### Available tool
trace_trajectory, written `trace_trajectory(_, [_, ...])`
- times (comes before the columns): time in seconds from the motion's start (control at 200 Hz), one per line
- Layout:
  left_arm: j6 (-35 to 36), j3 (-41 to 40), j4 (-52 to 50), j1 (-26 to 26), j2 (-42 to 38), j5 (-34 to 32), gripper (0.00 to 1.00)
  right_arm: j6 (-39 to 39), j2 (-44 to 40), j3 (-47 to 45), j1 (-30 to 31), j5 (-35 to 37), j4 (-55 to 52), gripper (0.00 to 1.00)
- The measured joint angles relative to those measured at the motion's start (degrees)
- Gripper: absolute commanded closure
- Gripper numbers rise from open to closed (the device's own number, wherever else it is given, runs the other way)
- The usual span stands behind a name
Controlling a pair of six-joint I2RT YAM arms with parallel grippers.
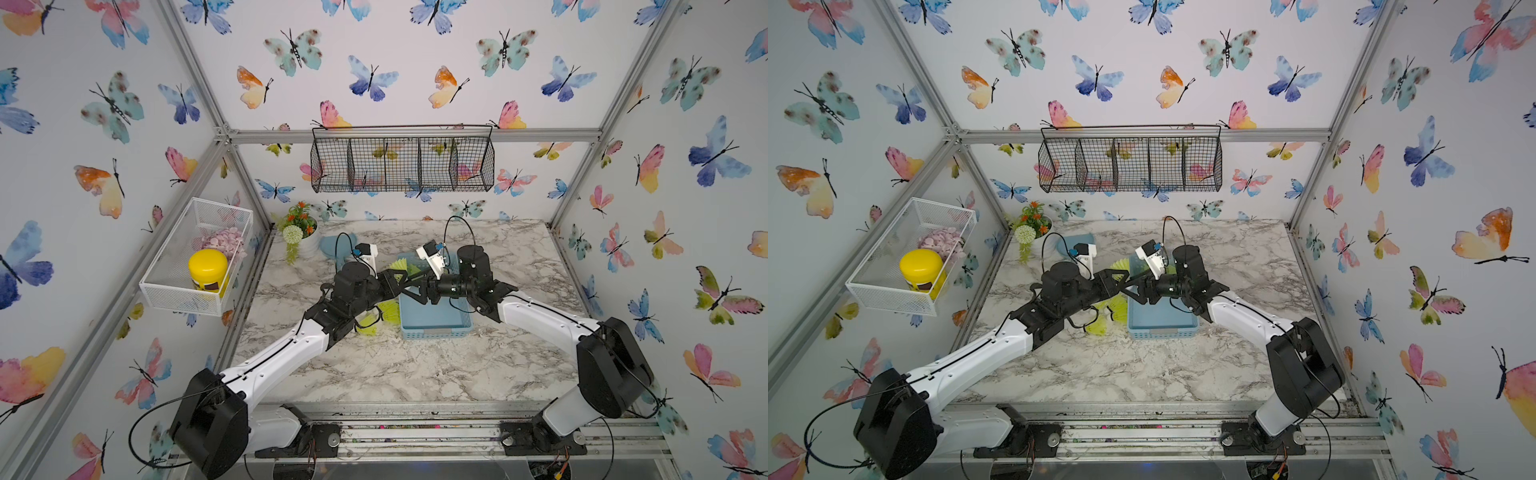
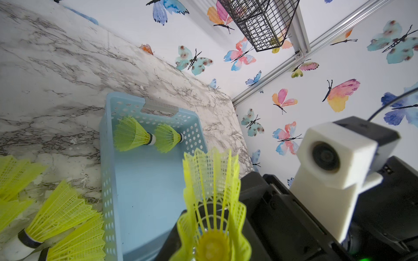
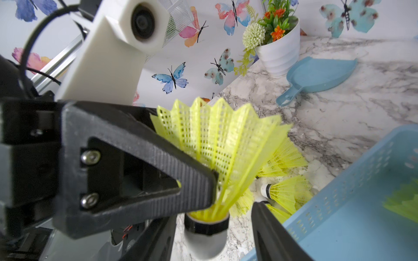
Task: Put the shuttlecocks into the storage box
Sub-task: Place the shuttlecock in the storage box.
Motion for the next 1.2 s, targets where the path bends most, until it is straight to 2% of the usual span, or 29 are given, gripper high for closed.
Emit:
trace_trajectory(0.125, [-0.24, 0.0, 0.28, -0.15, 0.24, 0.02, 0.64, 0.22, 0.02, 0.0, 0.07, -0.55, 0.13, 0.66])
trace_trajectory(0.19, [-0.37, 0.0, 0.31, -0.15, 0.33, 0.02, 0.57, 0.28, 0.02, 0.0, 0.07, -0.52, 0.17, 0.73])
trace_trajectory(0.3, [-0.59, 0.0, 0.28, -0.15, 0.35, 0.07, 0.38, -0.31, -0.07, 0.0, 0.07, -0.02, 0.02, 0.74])
trace_trajectory(0.481, [1.79, 1.11, -2.97, -0.15, 0.24, -1.27, 0.25, -3.28, -0.76, 0.0, 0.07, 3.58, -3.5, 0.72])
trace_trajectory(0.606, [6.58, 4.57, -8.07, -0.15, -0.37, -4.17, 0.23, -6.56, -1.16, 0.07, 0.07, 8.0, -7.98, 0.71])
trace_trajectory(0.716, [13.51, 8.59, -13.42, -0.04, -1.44, -6.54, 0.23, -9.66, -1.84, 0.09, 0.07, 12.41, -12.22, 0.71])
trace_trajectory(0.841, [21.38, 12.7, -18.75, 0.81, -1.81, -6.25, 0.24, -13.27, -2.84, 0.11, 0.07, 16.74, -16.63, 0.71])
trace_trajectory(0.971, [29.88, 16.41, -24.7, 3.06, -1.03, 0.0, 0.25, -16.59, -3.72, 0.11, 0.07, 19.67, -20.15, 0.71])
trace_trajectory(1.136, [37.29, 18.82, -29.4, 5.09, 1.49, 8.17, 0.28, -19.85, -5.09, 0.11, 0.07, 20.85, -22.64, 0.7])
trace_trajectory(1.201, [39.5, 19.45, -31.26, 5.18, 2.82, 11.19, 0.33, -20.94, -5.57, 0.11, 0.07, 20.74, -22.88, 0.7])
